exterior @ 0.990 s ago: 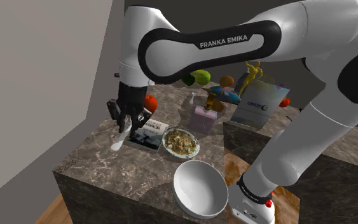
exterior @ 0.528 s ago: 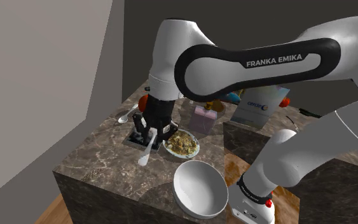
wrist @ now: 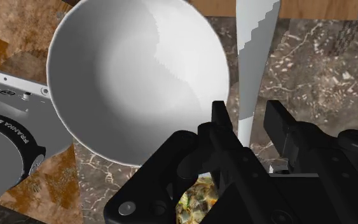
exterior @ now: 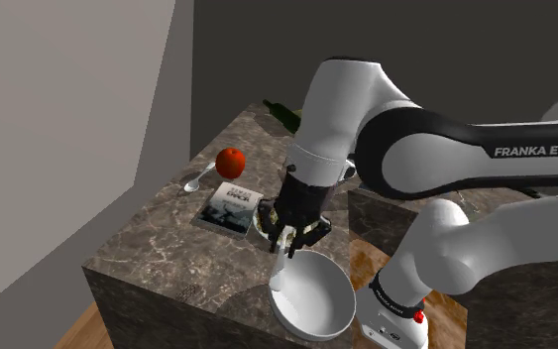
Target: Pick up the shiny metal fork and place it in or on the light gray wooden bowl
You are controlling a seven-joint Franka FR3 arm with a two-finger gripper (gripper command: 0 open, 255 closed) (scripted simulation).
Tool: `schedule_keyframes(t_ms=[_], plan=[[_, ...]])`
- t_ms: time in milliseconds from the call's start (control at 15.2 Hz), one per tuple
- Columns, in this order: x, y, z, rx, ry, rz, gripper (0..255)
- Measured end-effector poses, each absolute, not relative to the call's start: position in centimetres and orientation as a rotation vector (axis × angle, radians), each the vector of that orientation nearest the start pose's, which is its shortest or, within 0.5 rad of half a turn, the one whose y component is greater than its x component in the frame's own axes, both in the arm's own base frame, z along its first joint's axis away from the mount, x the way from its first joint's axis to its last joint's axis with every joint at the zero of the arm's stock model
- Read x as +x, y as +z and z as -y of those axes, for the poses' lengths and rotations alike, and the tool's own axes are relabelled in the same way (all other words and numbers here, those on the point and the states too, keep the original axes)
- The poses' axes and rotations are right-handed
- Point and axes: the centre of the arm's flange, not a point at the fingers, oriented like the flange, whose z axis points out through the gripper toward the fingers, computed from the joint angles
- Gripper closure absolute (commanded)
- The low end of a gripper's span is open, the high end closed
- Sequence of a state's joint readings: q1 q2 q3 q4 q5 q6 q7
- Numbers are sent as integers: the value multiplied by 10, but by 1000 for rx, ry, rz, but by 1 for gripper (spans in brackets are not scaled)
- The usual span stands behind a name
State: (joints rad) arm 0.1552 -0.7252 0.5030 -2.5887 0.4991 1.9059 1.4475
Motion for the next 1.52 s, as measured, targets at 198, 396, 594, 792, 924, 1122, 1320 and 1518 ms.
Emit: schedule_keyframes(t_ms=[198,396,594,792,924,1122,1320,1518], plan=[[219,453,-235,-2625,182,-1559,255],[180,454,-224,-2625,182,-1557,255],[171,439,-224,-2625,183,-1558,255],[171,424,-224,-2625,183,-1558,255],[169,413,-223,-2625,183,-1558,255],[170,400,-223,-2624,183,-1559,255],[170,399,-224,-2624,183,-1558,255],[170,398,-224,-2624,183,-1558,255]])
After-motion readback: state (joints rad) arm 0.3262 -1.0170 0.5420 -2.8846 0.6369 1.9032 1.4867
